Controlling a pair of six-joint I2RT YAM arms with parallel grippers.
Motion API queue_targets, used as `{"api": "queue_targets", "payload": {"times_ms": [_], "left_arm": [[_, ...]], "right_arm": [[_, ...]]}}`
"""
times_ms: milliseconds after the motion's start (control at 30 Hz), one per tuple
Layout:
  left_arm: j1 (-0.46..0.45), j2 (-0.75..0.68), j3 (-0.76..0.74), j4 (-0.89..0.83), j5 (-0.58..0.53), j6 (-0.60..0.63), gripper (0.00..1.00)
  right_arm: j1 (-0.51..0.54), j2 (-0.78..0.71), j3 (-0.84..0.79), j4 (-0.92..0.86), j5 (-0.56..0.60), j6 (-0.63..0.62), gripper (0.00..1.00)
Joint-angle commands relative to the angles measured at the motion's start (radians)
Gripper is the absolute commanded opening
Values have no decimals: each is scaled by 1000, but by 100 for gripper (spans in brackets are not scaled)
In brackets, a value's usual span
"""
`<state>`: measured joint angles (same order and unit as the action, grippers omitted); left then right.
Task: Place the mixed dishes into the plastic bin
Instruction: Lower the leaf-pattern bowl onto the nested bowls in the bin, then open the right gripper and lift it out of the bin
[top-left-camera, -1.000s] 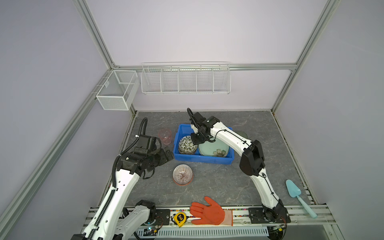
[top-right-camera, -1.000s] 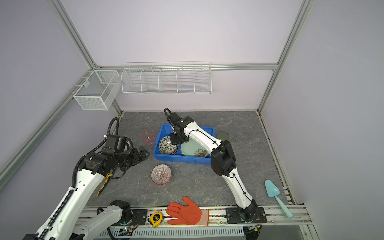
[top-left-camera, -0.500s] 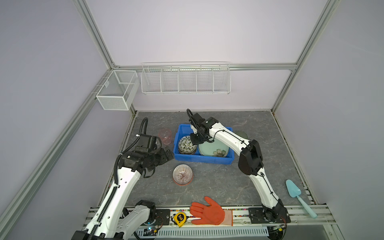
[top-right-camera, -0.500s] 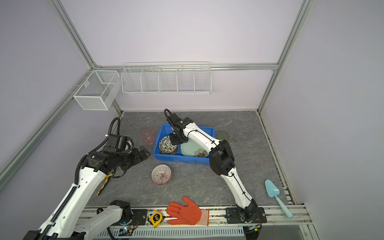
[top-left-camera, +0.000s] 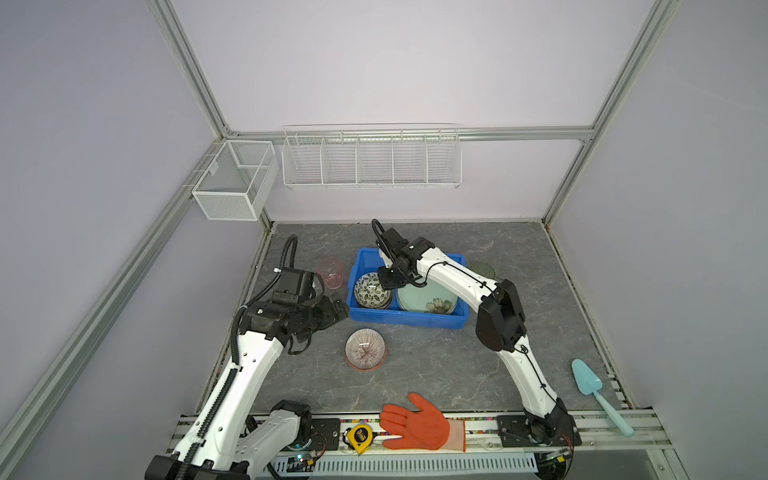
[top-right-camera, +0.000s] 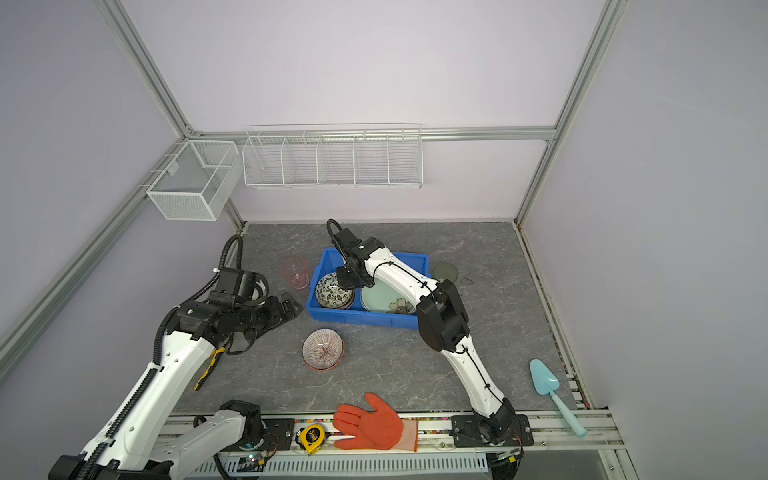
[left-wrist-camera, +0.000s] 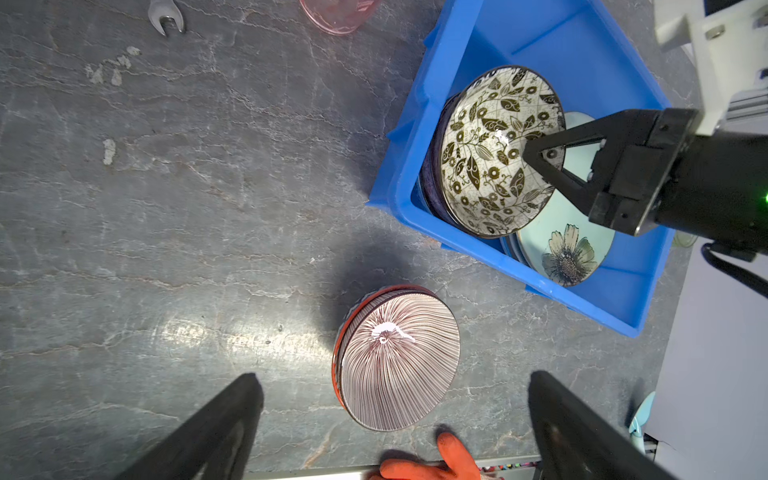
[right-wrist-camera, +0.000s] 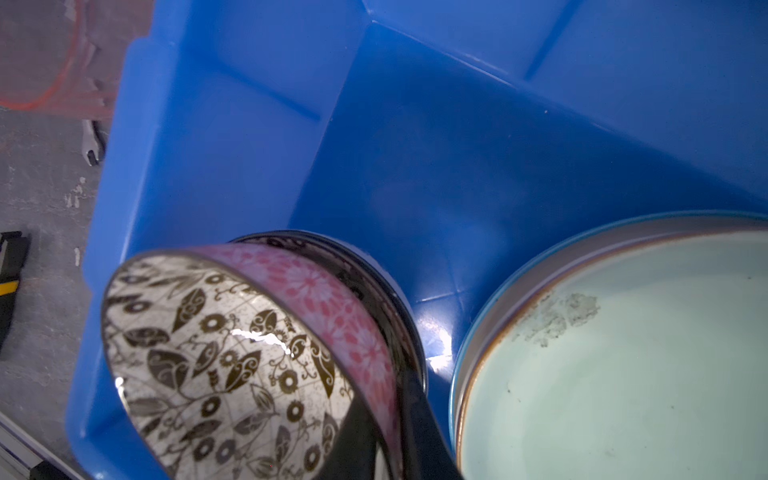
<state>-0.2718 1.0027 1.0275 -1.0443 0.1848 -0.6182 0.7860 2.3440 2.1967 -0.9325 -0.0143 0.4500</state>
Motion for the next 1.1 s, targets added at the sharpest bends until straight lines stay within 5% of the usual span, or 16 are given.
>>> {"api": "queue_targets", "payload": {"times_ms": [0,333,600,900,1000,1067], "left_arm": [[8,1,-10,10,13,12,100],[7,-1,-12,16,25,6,100],[7,-18,-16,9,21,-6,100],[7,-48,-27,-23,9,-18,100],[7,-63,-35,-55,8,-18,99],[6,-71,-36,-92,3,-11,99]], "right_arm": [[7,-33,-33,27,21,13,18],[14,-68,-57,22,52,5,25],[17,-111,-53,5,88,-16,43],[17,-198,-99,4,109,-25,53],[21,-249,-129,4,112,-28,64],[28,-282,-146,-4,117,-43,90]]}}
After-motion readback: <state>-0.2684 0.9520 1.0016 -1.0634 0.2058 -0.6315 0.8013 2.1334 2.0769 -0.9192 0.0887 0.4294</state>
